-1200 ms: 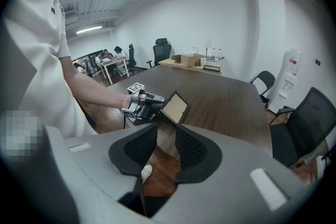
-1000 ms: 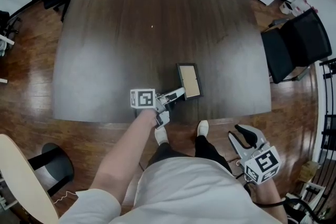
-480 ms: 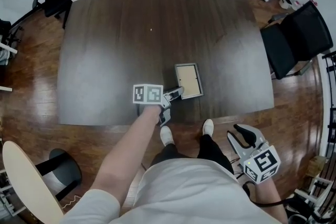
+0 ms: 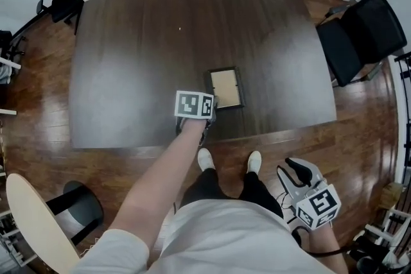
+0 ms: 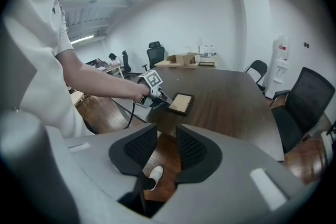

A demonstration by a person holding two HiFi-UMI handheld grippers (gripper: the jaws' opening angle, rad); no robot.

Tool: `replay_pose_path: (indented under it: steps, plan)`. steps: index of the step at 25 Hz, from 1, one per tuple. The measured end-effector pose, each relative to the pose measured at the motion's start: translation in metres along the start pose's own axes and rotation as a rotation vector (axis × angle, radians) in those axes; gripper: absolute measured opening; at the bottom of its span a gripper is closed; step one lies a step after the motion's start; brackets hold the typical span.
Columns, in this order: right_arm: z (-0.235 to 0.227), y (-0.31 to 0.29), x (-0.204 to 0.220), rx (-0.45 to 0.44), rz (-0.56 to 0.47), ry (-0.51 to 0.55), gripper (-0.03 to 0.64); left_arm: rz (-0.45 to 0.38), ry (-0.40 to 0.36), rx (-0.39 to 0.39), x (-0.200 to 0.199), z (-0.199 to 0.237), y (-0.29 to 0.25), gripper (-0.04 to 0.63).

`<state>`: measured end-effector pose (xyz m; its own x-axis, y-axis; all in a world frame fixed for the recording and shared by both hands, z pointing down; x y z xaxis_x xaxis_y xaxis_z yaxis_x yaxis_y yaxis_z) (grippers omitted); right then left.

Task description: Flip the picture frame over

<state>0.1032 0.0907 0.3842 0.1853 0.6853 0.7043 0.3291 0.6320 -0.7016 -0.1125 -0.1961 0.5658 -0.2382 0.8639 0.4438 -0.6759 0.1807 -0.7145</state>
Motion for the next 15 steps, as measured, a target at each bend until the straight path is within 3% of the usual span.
replay_pose_path:
  steps: [3,5,8,12,15]
  plan:
    - [-0.007,-0.001,0.008,-0.018,-0.014,0.032,0.114,-0.069,-0.098,-0.128,-0.007,-0.010,0.011,0.123]
    - [-0.011,-0.002,0.014,-0.036,-0.039,0.052,0.114,-0.105,-0.150,-0.155,-0.004,-0.020,0.026,0.121]
    - [-0.017,0.005,0.025,-0.071,-0.092,0.098,0.114,-0.147,-0.223,-0.116,0.016,-0.047,0.057,0.121]
    - [-0.018,0.031,0.051,-0.123,-0.139,0.205,0.115,-0.233,-0.355,-0.063,0.077,-0.108,0.108,0.118]
    - [-0.014,0.056,0.075,-0.183,-0.163,0.250,0.115,-0.281,-0.356,-0.010,0.141,-0.162,0.141,0.118]
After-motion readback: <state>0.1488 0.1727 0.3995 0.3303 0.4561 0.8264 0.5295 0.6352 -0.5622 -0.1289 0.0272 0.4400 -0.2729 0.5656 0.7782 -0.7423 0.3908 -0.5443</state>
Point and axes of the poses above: the fingertips, and each gripper's own axes: y backward along the fingers, z to its left, x out of its underside, the point moved 10 cm from there along y, backward along the fingers, and after that the axes turned 3 degrees about x, right-handed, at the moved point
